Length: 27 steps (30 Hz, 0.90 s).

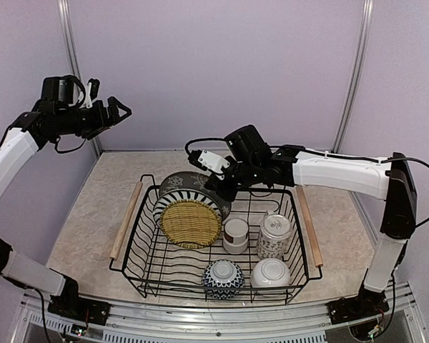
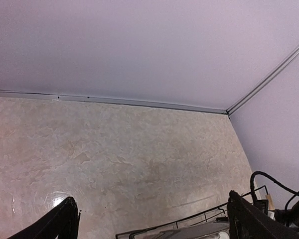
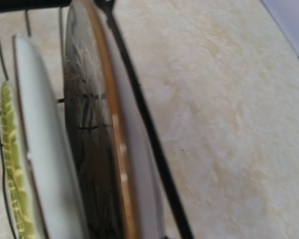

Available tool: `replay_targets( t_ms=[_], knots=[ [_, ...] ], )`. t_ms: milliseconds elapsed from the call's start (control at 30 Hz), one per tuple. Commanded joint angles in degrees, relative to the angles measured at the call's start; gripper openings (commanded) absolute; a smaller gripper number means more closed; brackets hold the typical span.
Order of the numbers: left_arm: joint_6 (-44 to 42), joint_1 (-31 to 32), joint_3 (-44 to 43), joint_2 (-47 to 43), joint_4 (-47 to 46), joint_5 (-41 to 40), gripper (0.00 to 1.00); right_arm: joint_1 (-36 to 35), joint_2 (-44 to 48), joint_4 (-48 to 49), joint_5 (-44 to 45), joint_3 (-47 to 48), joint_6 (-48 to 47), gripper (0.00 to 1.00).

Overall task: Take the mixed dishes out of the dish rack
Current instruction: Grab the plate from the dish rack.

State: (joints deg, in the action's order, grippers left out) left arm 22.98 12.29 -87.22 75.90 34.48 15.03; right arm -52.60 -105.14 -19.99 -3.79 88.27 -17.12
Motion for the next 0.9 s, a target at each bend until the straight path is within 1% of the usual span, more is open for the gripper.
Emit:
replay_targets(
  t_ms=[0, 100, 233, 400, 567, 733, 867],
  knots=[
    [-3.85, -0.36, 3.88, -1.37, -3.86, 2.40, 0.99, 0.07, 5.79, 4.96, 2.93, 0.59, 3.88, 0.00],
    [-4.97, 0.07, 6.39, -2.88, -5.49, 2.66, 0.99, 0.04, 7.20, 5.33, 3.92, 0.59, 5.64, 0.00],
    [-6.97, 1.18, 11.05, -5.55, -8.83, 2.02, 0.99, 0.04, 9.12, 5.85, 7.80, 0.92, 8.11, 0.00],
    [-6.99, 1.55, 12.10, -7.38, -8.73, -0.07, 0.99, 0.05, 12.56, 5.42, 11.93, 0.72, 10.64, 0.00],
    [-5.79, 1.37, 12.86, -8.73, -9.43, 0.24, 0.99, 0.49, 16.62, 5.91, 13.08, -0.41, 13.23, 0.00],
    [-2.08, -1.72, 11.22, -8.24, -8.49, 6.17, 0.99, 2.05, 20.15, 9.19, 13.19, -2.50, 16.90, 0.00],
    [0.40, -5.04, 12.83, -9.33, -11.02, 8.68, 0.99, 5.33, 24.96, 14.44, 13.54, -6.64, 26.17, 0.00]
  ],
)
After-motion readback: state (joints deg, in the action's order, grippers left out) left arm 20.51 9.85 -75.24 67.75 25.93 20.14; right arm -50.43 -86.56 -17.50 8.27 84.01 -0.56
